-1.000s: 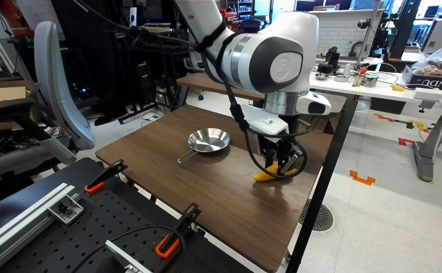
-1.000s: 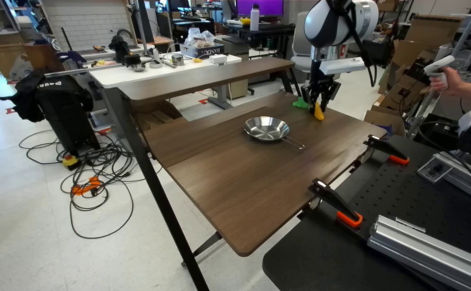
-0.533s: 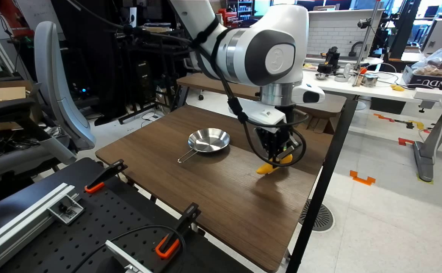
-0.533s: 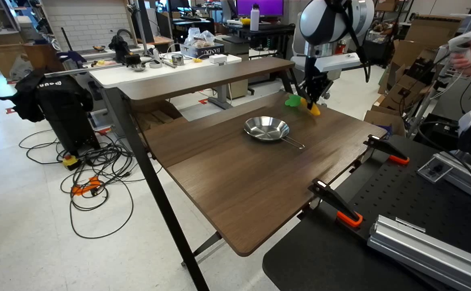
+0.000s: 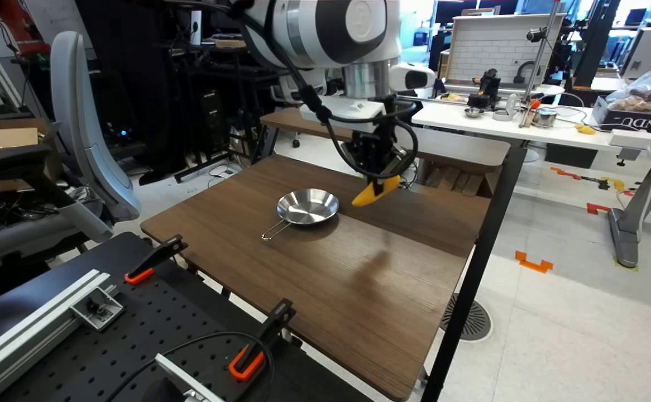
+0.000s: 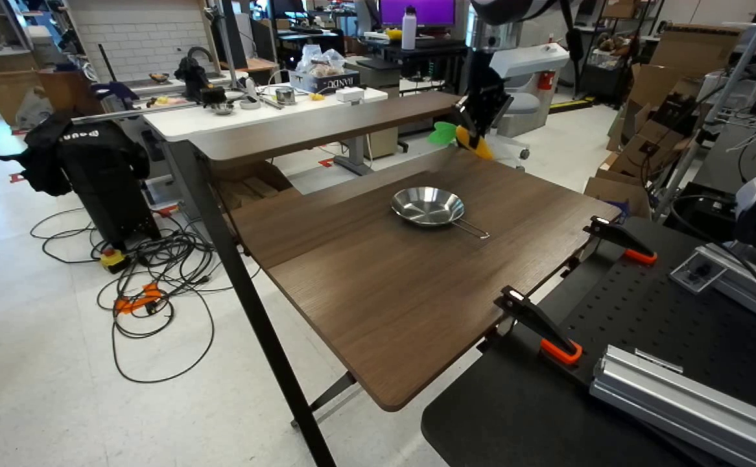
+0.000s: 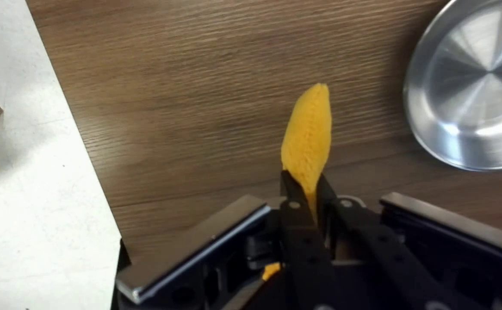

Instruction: Put the carrot plush toy on the pan

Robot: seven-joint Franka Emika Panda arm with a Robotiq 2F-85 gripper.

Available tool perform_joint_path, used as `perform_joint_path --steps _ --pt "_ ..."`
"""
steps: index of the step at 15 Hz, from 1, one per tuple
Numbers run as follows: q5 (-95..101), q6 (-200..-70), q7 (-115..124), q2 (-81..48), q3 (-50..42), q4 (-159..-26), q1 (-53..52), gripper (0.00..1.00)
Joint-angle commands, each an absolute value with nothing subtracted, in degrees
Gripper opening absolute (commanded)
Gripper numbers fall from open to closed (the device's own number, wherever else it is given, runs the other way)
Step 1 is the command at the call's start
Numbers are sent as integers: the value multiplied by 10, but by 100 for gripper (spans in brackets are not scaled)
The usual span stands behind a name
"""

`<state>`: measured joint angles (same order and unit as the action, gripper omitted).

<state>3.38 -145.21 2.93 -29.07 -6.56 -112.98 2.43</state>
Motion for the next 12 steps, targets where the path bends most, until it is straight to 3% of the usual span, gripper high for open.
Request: perform_joint_path --steps 1,12 --pt "50 -1465 22 -220 -51 -1198 7 2" --pt "45 -1456 11 -222 0 -1203 -17 2"
